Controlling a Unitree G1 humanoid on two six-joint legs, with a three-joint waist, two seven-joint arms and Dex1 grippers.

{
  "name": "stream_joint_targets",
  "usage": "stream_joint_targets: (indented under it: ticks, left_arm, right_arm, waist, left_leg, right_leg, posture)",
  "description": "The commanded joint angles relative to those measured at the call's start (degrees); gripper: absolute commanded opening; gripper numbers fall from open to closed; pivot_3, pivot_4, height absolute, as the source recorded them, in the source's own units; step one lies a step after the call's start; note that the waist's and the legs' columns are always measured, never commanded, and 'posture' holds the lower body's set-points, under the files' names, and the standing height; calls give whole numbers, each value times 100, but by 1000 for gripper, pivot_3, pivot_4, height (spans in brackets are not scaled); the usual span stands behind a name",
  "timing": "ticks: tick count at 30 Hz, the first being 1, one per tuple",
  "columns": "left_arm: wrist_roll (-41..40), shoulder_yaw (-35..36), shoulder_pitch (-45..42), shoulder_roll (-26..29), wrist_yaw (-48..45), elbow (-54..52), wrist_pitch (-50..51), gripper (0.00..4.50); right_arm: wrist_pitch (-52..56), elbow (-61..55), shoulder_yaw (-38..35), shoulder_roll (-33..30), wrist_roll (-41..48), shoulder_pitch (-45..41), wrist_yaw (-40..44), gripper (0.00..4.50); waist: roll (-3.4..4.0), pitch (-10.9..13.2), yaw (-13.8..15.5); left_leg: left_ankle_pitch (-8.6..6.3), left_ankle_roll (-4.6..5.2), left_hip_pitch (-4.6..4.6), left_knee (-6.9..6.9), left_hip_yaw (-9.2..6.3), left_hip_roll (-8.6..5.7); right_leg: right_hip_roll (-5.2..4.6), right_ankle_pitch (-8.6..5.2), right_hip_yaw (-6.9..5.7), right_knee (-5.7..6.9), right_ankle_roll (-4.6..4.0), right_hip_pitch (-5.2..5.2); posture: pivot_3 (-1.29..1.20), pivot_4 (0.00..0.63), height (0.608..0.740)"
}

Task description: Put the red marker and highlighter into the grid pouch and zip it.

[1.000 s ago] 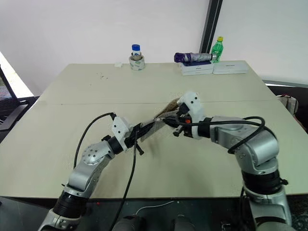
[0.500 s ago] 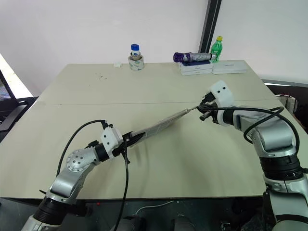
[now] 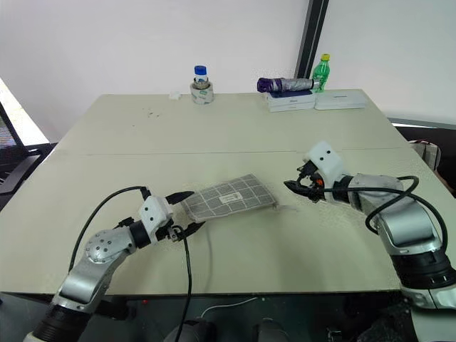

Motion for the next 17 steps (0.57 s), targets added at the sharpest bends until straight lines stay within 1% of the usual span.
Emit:
stream_joint_targets:
  ticks: [1, 6, 9, 13, 17]
  left_arm:
    - [-370, 684, 368, 210, 36, -336, 211, 3613]
    - [-507, 1395, 1029, 403, 133, -318, 346, 3613]
    - [-557, 1783, 1307, 436, 267, -364, 434, 3613]
    - [-702, 2069, 1444, 395, 376, -497, 658, 3613]
    - [-871, 2170, 1519, 379, 419, -660, 924, 3613]
  right_arm:
    - [-402, -108, -398, -187, 39, 217, 275, 2970]
    - [-554, 82, -570, -275, 63, 463, 492, 2970]
    - [-620, 193, -637, -225, 74, 482, 549, 2970]
    - [-692, 227, -676, -158, 184, 509, 685, 2970]
    - [-849, 359, -608, -78, 126, 482, 679, 2970]
  waist:
    - [2, 1, 1]
    - [2, 1, 15]
    - [2, 1, 15]
    - [2, 2, 22]
    - [3, 2, 19]
  left_leg:
    - [0, 0, 0, 0, 0, 0]
    - [-4, 7, 6, 3, -1, 0]
    - [-7, 11, 7, 2, 0, 0]
    - [-7, 11, 7, 2, 0, 0]
    - [-8, 13, 7, 2, 0, 0]
  right_leg:
    - [0, 0, 0, 0, 0, 0]
    - [-1, 0, 0, -1, 0, 10]
    - [-1, 0, 0, -5, 0, 13]
    - [-3, 0, -1, -7, 0, 14]
    - [-3, 0, -1, -13, 0, 16]
  posture:
    - [0, 150, 740]
    - [0, 150, 740]
    - [0, 150, 740]
    - [0, 150, 740]
    - [0, 150, 740]
